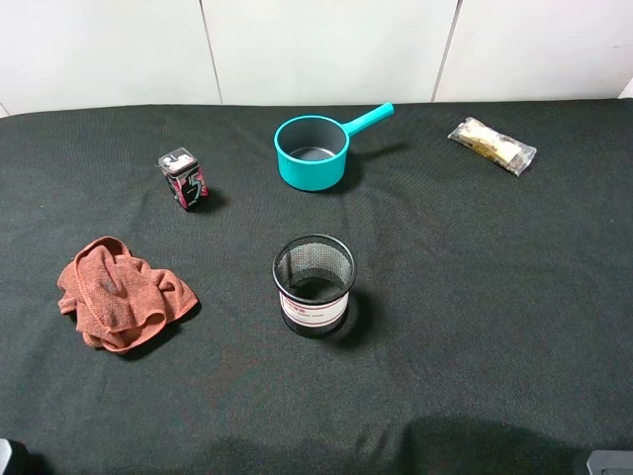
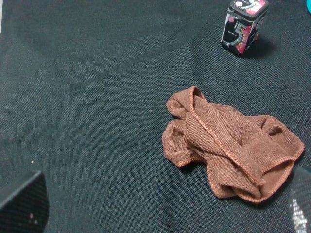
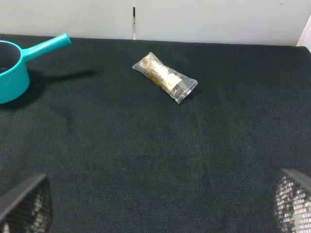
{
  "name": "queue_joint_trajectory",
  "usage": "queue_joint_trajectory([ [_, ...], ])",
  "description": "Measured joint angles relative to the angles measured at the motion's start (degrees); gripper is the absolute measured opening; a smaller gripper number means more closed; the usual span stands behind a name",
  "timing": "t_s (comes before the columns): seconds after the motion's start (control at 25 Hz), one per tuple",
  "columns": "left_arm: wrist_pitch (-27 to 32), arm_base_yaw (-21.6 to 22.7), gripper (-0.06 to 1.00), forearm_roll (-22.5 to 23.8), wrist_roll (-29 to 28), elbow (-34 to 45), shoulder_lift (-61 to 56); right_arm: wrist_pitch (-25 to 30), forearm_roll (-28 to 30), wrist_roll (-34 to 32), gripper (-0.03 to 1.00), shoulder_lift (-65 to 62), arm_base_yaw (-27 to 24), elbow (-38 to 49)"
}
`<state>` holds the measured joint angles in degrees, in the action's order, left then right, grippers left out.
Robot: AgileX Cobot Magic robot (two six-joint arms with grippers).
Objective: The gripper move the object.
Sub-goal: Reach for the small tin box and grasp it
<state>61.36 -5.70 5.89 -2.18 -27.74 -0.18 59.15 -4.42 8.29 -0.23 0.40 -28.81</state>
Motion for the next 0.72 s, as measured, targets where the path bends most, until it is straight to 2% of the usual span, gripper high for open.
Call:
queue_joint_trajectory([
  [0.72, 0.0, 0.0, 0.98, 0.0, 0.0, 0.0, 0.0, 0.0, 0.0, 0.0, 0.69, 0.0, 0.0, 0.0],
])
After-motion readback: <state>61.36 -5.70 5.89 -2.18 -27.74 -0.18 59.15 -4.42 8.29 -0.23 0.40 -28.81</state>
